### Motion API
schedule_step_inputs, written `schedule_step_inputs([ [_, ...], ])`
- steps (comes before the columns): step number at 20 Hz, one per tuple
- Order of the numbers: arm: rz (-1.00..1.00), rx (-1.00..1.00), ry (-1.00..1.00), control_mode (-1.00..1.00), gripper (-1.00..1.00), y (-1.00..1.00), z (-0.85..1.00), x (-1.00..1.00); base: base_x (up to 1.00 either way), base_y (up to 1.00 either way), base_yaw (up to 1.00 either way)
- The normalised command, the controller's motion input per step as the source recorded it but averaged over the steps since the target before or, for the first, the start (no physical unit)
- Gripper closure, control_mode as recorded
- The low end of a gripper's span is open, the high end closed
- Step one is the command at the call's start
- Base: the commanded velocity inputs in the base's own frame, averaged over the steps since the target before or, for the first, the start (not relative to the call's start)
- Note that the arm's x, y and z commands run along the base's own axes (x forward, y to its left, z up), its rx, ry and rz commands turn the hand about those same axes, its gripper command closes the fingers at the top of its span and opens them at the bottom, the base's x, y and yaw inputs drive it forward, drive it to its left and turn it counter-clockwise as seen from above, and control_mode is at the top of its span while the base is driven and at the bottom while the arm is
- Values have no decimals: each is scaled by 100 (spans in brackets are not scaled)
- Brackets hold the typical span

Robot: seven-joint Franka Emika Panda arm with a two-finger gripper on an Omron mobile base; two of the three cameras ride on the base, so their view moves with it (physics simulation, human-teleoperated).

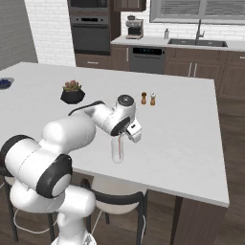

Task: Take a straw from the drawer in front and place it inside the glass cup on the dining counter.

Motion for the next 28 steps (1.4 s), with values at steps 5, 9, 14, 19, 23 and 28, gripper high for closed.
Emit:
schedule_step_inputs([
  [5,-5,-8,9,-100,-100,9,14,-6,0,0,0],
  [9,-3,-3,2,-100,-100,10,38,-26,0,0,0],
  [14,-3,-2,0,-100,-100,0,67,-66,0,0,0],
  [19,0,0,5,-100,-100,15,75,-80,0,0,0],
  [23,0,0,12,-100,-100,39,81,-71,0,0,0],
  [28,3,0,18,-100,-100,66,57,-62,0,0,0],
])
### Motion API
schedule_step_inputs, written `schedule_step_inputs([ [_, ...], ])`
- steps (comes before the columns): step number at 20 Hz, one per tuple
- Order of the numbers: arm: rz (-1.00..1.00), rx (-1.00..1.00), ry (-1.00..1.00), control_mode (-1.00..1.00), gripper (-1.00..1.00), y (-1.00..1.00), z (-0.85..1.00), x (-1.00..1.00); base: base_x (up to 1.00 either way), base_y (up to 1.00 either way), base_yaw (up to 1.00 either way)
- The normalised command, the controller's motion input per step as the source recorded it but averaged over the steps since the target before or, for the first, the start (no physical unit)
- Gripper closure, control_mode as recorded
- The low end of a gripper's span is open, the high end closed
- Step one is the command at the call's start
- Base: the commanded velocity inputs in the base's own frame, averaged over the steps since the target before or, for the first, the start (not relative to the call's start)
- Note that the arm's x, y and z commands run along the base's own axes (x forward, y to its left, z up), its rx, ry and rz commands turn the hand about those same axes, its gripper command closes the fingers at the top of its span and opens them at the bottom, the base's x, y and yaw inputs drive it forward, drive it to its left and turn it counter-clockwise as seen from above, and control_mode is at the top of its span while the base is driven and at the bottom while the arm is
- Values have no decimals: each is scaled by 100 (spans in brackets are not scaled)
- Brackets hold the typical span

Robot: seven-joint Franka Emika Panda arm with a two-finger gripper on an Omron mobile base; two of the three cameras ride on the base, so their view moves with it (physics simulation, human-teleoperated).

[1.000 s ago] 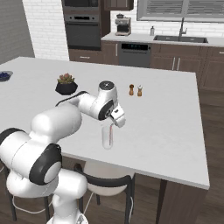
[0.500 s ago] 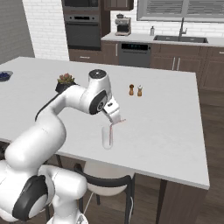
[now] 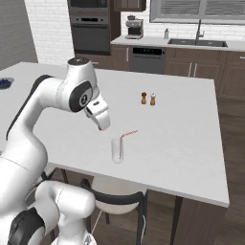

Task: Take a straw from the drawer in front and place it inside the glass cup on the dining counter.

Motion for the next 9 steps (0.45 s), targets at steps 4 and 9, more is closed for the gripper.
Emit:
schedule_step_inputs([
  [4,11,-2,20,-100,-100,92,16,-49,0,0,0],
  [9,20,-7,4,-100,-100,91,0,-32,0,0,0],
])
